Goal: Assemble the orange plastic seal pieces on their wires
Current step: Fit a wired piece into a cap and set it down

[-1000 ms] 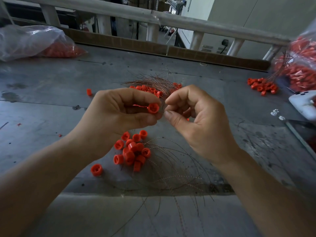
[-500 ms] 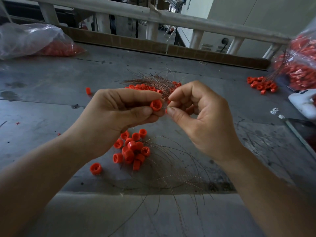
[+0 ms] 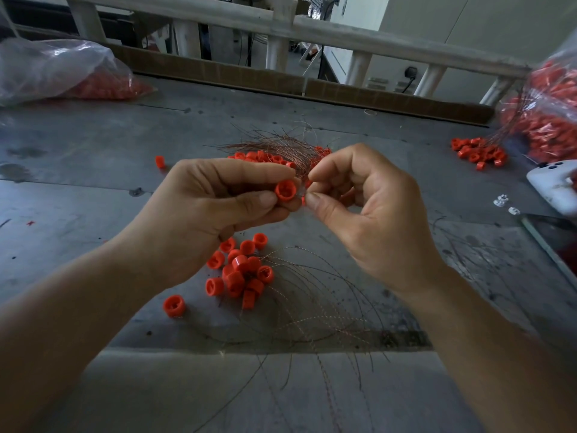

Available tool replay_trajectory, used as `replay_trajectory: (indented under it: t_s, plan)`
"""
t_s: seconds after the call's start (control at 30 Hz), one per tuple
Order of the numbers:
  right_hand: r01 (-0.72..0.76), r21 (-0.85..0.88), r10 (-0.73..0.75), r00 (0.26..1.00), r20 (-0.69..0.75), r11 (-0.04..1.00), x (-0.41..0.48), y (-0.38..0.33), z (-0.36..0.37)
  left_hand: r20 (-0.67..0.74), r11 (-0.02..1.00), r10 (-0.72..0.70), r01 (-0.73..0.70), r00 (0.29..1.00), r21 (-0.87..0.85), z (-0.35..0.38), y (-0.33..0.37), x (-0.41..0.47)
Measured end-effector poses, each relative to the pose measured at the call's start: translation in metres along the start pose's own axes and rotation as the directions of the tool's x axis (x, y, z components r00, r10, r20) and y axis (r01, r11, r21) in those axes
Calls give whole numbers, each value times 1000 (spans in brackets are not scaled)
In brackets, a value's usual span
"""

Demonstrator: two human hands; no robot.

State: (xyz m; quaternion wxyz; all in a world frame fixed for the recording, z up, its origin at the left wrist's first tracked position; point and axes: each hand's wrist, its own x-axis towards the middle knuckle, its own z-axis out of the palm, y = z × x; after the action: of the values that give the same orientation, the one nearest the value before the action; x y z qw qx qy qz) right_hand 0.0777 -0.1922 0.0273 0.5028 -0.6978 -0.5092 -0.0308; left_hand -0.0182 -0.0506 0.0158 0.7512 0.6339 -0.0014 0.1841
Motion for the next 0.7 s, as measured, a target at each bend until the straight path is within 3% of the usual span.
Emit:
replay_trajectory:
  t_s: [0.2,0.33,0.47,0.7]
  plan:
    - [-59,67,58,998,21,996,0,0,-1,26,999,-16,17,1000,-33,-3,-2,1]
    - [-152,203,143,988,58,967,2,-1,-2,71,998,-12,17,997,-63,-6,-3,1]
    - [-277,341,250,960,123,898,4,-1,-6,140,995,-12,-1,990,98,-11,-4,0]
    - [-411,404,351,911,217,817,4,2,-1,179,997,-6,-8,984,78,-8,-7,0]
